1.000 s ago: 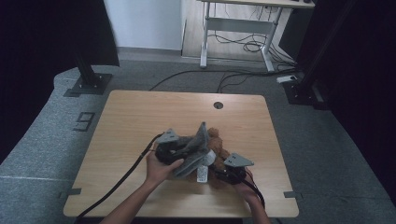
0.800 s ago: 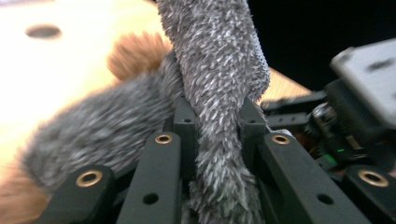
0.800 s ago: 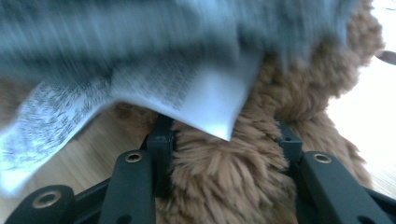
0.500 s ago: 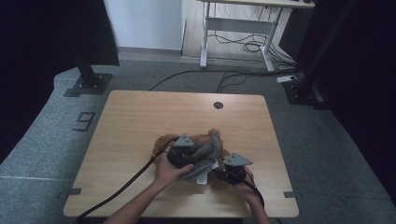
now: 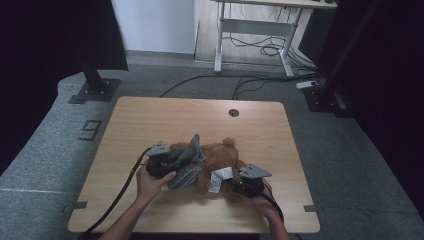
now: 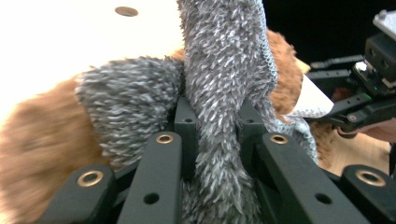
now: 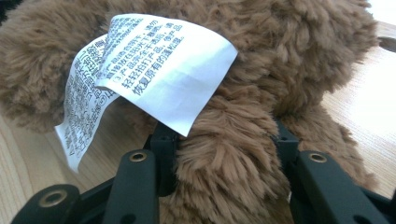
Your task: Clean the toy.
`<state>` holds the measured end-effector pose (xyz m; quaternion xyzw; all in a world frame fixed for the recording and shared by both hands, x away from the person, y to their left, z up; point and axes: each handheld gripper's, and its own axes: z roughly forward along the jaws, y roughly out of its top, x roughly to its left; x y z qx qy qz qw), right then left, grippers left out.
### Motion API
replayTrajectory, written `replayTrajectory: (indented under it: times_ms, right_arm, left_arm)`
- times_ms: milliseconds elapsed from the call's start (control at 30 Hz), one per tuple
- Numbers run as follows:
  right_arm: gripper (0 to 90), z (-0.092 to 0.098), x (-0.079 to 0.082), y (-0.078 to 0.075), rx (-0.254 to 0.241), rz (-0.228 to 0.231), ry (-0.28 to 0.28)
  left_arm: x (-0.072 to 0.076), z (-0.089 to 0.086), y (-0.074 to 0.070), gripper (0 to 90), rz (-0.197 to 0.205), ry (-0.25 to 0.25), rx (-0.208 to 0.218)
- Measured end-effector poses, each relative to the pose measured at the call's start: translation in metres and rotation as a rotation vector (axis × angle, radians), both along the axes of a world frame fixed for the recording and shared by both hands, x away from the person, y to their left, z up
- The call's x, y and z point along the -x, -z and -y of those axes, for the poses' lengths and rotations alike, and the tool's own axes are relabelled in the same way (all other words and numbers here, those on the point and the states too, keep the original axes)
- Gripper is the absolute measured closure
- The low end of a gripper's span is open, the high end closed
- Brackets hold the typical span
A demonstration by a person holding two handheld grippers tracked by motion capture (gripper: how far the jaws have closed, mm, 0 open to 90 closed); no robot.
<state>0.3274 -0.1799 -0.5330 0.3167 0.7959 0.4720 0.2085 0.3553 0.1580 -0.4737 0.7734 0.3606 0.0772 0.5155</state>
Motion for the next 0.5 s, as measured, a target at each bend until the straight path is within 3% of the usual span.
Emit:
replayTrajectory:
  times_ms: [233, 333, 500]
  right_arm:
    - [57.5, 0.0, 0.0, 0.0, 0.0, -0.001, -0.004]
    - [57.7, 0.0, 0.001, 0.0, 0.001, 0.001, -0.004]
    - [57.9, 0.001, 0.0, 0.001, -0.003, 0.0, -0.007]
  left_arm:
    - [-0.003, -0.029, 0.005, 76.1, -0.014, -0.066, 0.039]
    - [-0.004, -0.04, 0.008, 76.2, -0.01, -0.104, 0.029]
    - [-0.01, -0.054, 0.017, 76.1, -0.059, -0.137, 0.054]
